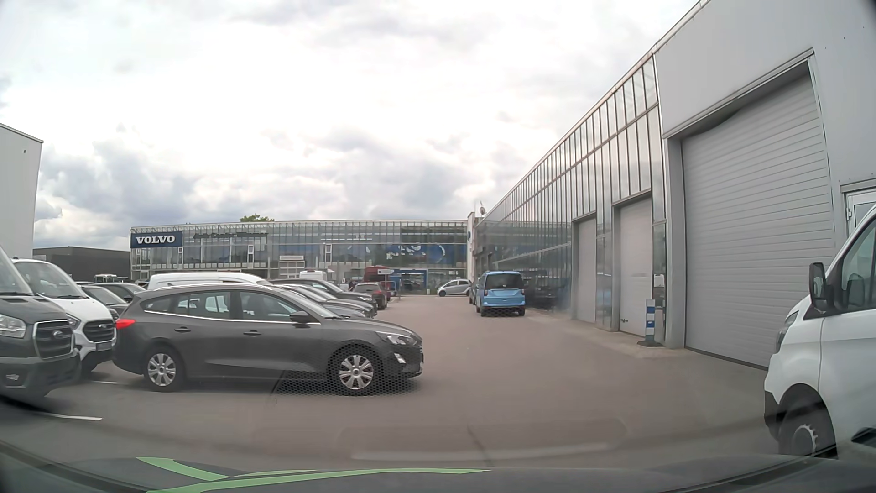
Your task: Follow the waypoints while adhering to traffic rules and regulations
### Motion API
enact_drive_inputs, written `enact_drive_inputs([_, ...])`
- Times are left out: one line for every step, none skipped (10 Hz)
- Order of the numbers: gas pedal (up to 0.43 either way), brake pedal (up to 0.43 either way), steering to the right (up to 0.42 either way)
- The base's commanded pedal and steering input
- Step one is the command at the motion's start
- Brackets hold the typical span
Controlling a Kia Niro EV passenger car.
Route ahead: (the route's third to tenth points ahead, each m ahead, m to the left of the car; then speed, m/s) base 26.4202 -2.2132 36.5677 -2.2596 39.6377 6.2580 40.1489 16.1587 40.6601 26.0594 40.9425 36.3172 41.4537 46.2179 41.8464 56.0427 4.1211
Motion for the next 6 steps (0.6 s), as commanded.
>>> enact_drive_inputs([0.047,0.000,0.224])
enact_drive_inputs([0.047,0.000,0.224])
enact_drive_inputs([0.047,0.000,0.222])
enact_drive_inputs([0.047,0.000,0.216])
enact_drive_inputs([0.047,0.000,0.205])
enact_drive_inputs([0.047,0.000,0.193])
